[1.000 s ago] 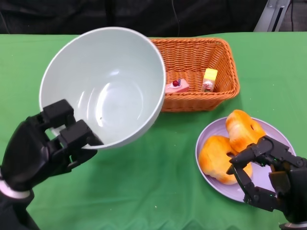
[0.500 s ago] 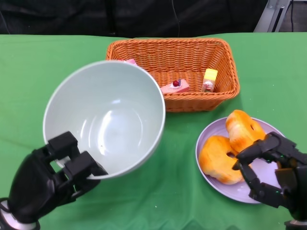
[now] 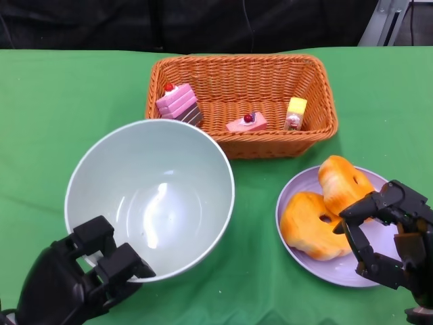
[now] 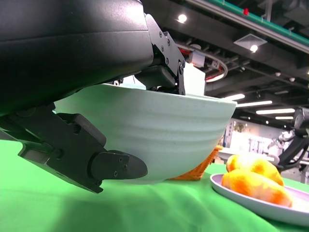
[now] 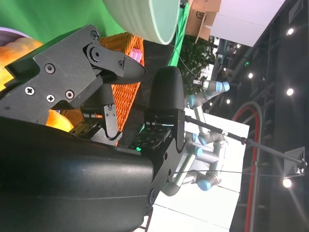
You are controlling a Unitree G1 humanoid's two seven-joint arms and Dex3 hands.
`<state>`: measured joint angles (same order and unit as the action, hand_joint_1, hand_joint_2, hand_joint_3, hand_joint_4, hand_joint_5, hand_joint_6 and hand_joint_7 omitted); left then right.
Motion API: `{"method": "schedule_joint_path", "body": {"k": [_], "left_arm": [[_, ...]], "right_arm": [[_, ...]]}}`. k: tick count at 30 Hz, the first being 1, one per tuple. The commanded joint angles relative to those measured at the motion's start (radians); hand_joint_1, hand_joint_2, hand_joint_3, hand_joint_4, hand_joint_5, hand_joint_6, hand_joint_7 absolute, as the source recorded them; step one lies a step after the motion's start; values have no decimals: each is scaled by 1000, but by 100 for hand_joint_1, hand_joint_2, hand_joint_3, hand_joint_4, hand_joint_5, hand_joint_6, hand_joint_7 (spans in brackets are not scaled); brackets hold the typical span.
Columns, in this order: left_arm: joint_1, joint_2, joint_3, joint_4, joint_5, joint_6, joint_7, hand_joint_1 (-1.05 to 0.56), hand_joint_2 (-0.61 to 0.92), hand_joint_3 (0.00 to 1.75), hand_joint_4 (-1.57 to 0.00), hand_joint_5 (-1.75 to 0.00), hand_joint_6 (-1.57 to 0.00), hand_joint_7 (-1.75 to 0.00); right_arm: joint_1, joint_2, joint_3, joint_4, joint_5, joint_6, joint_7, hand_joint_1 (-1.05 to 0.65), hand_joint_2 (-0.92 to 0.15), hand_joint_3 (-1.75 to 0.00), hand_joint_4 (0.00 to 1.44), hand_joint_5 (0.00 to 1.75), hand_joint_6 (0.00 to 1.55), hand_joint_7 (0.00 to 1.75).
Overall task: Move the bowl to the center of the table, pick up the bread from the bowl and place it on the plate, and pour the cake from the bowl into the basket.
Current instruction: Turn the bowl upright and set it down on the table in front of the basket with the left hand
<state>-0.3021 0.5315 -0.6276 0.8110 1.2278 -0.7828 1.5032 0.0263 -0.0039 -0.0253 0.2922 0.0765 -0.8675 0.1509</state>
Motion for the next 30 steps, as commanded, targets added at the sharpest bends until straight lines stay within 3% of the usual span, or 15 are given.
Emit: {"method": "schedule_joint_path", "body": {"k": [1,5,9,12,24,30], "left_arm": [[4,2,-12,16,3,7,111,-5,91,33,-56,-175,-65,-119],[-1,-8,-27,25,10,3,111,-7,92,18,-53,-175,-71,-107],[-1,-12,-33,24,12,0,111,-5,92,32,-55,-175,-54,-138],[-3,-15,-38,22,13,-9,111,-4,91,32,-55,-175,-47,-147],[-20,-31,-80,73,13,-33,111,-5,92,44,-53,-175,-51,-139],[-29,-38,-101,110,2,-35,110,-4,92,41,-53,-175,-53,-133]], "right_arm": [[20,-5,-8,-23,17,12,-4,-15,-53,-89,79,127,75,109],[25,-9,-9,-32,24,14,2,-14,-54,-87,79,127,74,109],[22,-5,-10,-29,30,20,3,-14,-55,-85,80,126,75,107],[21,-6,-8,-32,31,30,4,-13,-56,-84,80,126,76,107],[21,-7,-7,-35,21,35,3,-14,-56,-84,80,126,76,108],[22,0,-6,-35,13,39,-7,-13,-54,-88,79,126,76,108]]}}
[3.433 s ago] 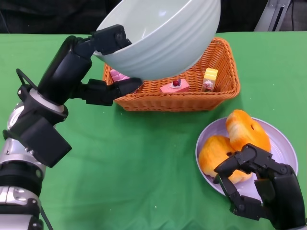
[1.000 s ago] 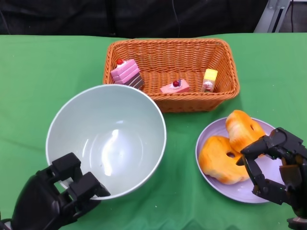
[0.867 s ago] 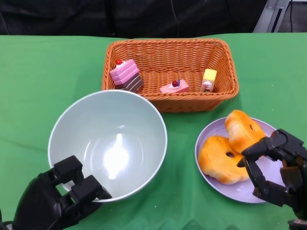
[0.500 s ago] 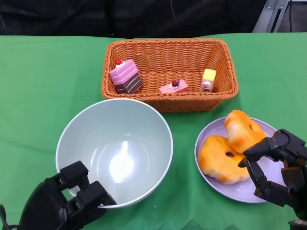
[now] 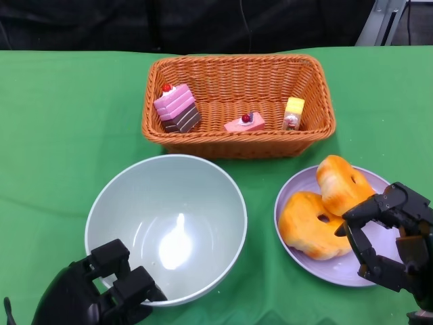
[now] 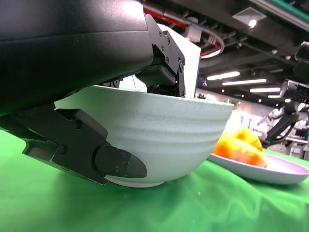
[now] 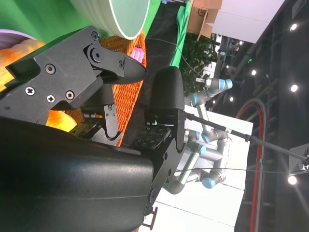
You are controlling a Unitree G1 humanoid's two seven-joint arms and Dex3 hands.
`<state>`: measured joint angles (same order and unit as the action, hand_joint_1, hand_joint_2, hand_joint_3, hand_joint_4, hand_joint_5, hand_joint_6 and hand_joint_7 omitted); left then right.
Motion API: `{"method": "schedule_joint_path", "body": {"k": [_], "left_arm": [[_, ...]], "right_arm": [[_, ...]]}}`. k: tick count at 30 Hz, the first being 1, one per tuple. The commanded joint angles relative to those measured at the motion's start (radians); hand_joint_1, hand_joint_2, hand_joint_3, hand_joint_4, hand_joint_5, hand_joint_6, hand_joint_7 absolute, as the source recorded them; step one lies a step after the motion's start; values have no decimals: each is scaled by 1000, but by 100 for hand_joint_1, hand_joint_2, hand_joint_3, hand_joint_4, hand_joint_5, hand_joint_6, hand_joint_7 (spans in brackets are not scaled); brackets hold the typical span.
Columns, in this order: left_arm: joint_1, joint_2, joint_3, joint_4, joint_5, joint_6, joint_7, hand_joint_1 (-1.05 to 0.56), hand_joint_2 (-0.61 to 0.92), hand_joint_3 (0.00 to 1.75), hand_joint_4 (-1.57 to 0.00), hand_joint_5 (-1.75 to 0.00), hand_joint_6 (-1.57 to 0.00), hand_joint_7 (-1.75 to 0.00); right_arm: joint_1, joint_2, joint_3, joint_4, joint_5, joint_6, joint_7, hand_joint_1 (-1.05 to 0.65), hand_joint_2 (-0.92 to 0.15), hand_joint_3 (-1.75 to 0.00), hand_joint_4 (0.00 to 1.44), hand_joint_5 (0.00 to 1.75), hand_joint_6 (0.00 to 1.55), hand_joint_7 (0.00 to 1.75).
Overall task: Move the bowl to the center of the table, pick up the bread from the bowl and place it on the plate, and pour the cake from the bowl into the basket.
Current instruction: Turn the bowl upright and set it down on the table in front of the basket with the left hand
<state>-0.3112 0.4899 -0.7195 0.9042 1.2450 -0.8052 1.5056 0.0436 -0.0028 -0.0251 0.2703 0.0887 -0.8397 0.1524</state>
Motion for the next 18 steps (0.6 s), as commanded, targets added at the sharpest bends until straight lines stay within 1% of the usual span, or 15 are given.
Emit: {"method": "schedule_joint_path", "body": {"k": [1,3,4,7,10,14,18], "left_arm": [[-23,4,-13,22,-16,-15,106,-5,92,40,-52,-174,-53,-131],[-28,5,-22,33,-18,-20,100,-5,92,39,-53,-169,-55,-127],[-31,5,-26,37,-19,-22,95,-6,92,35,-55,-160,-58,-116],[-37,8,-36,49,-22,-29,82,-8,92,31,-58,-149,-62,-102],[-47,5,-51,64,-19,-30,101,-7,92,33,-59,-149,-64,-101],[-58,-2,-68,82,-22,-25,107,-6,92,34,-58,-153,-61,-109],[-65,-10,-77,102,-38,-41,80,-7,92,40,-59,-149,-59,-110]], "right_arm": [[5,0,-6,-13,-2,13,-10,-13,-54,-88,79,126,76,109],[3,-2,-7,-11,-5,14,-10,-13,-54,-89,79,126,75,109],[3,-3,-7,-10,-7,13,-10,-13,-54,-90,79,126,75,109],[0,-3,-7,-6,-5,9,-8,-13,-53,-91,79,127,75,110],[2,0,-8,-7,-10,7,-11,-13,-53,-91,79,127,75,110],[1,-4,-6,-6,-5,4,-5,-14,-53,-91,79,126,75,110],[1,-6,-8,-5,-11,1,-7,-15,-53,-89,80,126,75,110]]}}
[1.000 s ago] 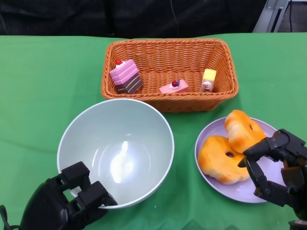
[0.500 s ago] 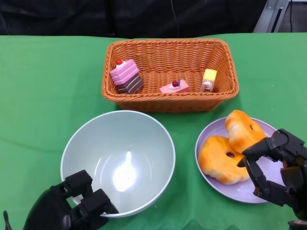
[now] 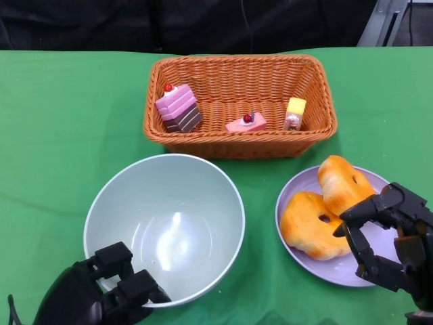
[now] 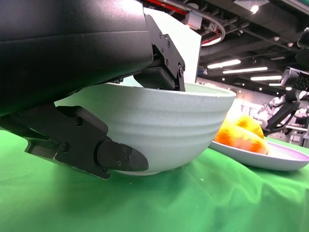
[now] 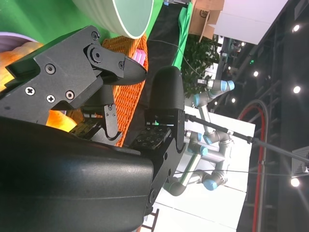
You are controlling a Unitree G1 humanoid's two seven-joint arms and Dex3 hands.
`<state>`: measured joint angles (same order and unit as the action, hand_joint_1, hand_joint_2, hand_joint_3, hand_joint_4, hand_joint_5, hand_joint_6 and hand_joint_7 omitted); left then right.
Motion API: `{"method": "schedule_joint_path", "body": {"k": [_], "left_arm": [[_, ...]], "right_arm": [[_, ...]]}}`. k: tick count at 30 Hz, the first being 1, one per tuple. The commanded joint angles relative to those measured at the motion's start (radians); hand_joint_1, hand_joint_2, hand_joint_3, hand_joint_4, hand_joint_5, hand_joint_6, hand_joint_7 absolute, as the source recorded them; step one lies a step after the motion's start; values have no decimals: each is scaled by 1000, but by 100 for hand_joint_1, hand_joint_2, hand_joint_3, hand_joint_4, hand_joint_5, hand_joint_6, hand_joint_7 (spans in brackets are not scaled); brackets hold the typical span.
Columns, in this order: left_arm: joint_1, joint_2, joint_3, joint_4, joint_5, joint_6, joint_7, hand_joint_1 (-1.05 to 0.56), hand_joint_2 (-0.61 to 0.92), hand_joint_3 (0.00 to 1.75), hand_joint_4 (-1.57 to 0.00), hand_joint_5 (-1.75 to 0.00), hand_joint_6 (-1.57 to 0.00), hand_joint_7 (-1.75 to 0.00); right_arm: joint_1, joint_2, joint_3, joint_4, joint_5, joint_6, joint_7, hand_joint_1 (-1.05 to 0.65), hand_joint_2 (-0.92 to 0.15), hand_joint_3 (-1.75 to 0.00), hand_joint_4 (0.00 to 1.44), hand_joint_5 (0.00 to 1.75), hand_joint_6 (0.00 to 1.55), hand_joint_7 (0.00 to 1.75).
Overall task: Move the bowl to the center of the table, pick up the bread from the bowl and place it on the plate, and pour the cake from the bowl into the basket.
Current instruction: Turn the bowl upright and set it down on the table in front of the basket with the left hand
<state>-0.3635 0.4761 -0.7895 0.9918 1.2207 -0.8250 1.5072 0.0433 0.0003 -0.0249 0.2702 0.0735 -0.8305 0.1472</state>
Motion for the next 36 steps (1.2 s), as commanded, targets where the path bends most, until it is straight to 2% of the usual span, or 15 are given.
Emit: {"method": "schedule_joint_path", "body": {"k": [1,8,13,17,20,25,29,35,36], "left_arm": [[-16,1,-11,20,-15,-24,72,-8,92,41,-59,-149,-59,-110],[-38,-19,-33,70,-37,-42,11,-6,92,40,-52,-166,-52,-128],[-49,-33,-43,105,-60,-53,-30,-8,92,42,-51,-169,-51,-131],[-52,-39,-38,129,-94,-75,-122,-10,92,43,-47,-174,-49,-133],[-56,-39,-39,138,-120,-84,-212,-12,92,43,-46,-174,-49,-133],[-55,-39,-43,137,-142,-75,-284,-13,92,38,-51,-169,-53,-128],[-54,-39,-41,133,-162,-83,-321,-14,92,36,-52,-167,-56,-123],[-52,-43,-35,133,-179,-74,-354,-14,92,38,-50,-170,-55,-127],[-51,-42,-34,132,-182,-72,-360,-15,92,38,-51,-167,-57,-122]], "right_arm": [[3,-10,-8,-8,1,-9,-3,-15,-53,-89,79,126,75,110],[5,-4,-8,-13,0,-9,-8,-14,-54,-87,79,126,75,110],[4,-4,-8,-10,-10,-16,-13,-15,-55,-87,79,126,75,110],[9,-1,-5,-17,-3,-10,-11,-15,-55,-87,79,126,75,109],[7,-4,-5,-16,-2,-10,-9,-16,-55,-85,79,126,75,109],[12,-2,-5,-25,-10,-4,-15,-14,-56,-85,79,126,76,109],[18,1,-2,-37,-3,10,-13,-13,-55,-87,79,126,75,109],[16,0,-2,-32,-1,3,-10,-13,-54,-89,79,126,75,109],[16,-1,-2,-32,-1,3,-9,-13,-54,-90,79,126,75,109]]}}
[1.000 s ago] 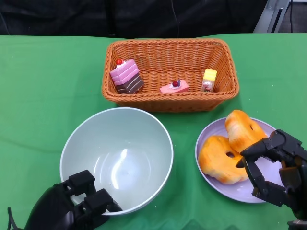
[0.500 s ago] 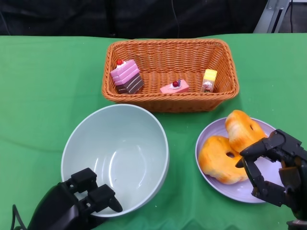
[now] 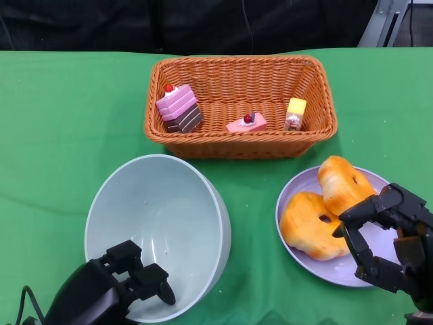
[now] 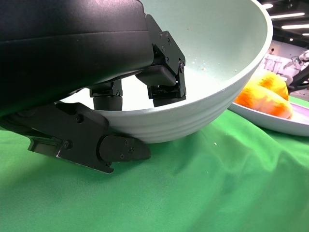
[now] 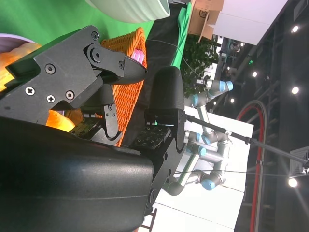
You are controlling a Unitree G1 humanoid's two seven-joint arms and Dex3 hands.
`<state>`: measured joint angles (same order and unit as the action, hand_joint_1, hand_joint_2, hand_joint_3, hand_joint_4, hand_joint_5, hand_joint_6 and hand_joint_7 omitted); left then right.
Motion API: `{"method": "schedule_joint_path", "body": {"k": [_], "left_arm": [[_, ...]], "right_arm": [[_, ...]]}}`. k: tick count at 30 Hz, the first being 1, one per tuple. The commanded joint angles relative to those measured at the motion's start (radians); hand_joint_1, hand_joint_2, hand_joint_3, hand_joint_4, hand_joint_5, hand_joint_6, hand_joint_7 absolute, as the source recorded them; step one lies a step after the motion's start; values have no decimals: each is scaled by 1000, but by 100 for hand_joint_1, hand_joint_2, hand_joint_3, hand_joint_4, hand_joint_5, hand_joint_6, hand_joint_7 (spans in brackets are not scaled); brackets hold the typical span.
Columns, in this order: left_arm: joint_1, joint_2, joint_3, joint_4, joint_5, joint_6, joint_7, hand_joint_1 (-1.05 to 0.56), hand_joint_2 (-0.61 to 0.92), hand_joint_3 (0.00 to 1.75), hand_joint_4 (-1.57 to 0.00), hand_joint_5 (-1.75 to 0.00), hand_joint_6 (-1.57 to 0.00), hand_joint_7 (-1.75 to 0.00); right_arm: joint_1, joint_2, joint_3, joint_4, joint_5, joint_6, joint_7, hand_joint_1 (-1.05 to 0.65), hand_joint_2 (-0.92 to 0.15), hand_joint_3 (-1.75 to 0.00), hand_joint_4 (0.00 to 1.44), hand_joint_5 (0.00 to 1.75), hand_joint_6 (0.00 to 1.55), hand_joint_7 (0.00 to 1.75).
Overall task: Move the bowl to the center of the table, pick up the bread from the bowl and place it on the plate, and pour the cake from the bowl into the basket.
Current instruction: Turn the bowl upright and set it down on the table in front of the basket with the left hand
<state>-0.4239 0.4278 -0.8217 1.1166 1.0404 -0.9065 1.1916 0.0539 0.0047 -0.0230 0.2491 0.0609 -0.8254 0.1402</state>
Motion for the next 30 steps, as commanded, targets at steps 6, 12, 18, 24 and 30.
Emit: {"method": "schedule_joint_path", "body": {"k": [6,12,18,24,30], "left_arm": [[13,6,-1,-3,-5,16,-13,-23,92,29,-58,-121,-73,-57],[22,1,-1,-13,4,43,53,-34,92,22,-61,-53,-76,-5],[23,5,-5,-20,14,32,136,-56,92,22,-49,-8,-51,0],[17,-1,-24,-19,62,48,288,-65,92,26,-43,-2,-46,0],[17,-6,-26,-21,94,39,420,-72,92,28,-25,0,-33,0]], "right_arm": [[4,-3,-6,-6,4,-3,-7,-13,-54,-89,79,127,75,110],[0,-6,-3,9,9,-14,2,-15,-54,-88,80,127,75,110],[-6,-10,-2,23,8,-20,11,-18,-57,-81,79,127,74,110],[-7,-7,-4,27,-7,-18,1,-16,-59,-79,80,126,75,110],[-14,-16,-1,40,6,-26,19,-16,-63,-73,80,126,75,109]]}}
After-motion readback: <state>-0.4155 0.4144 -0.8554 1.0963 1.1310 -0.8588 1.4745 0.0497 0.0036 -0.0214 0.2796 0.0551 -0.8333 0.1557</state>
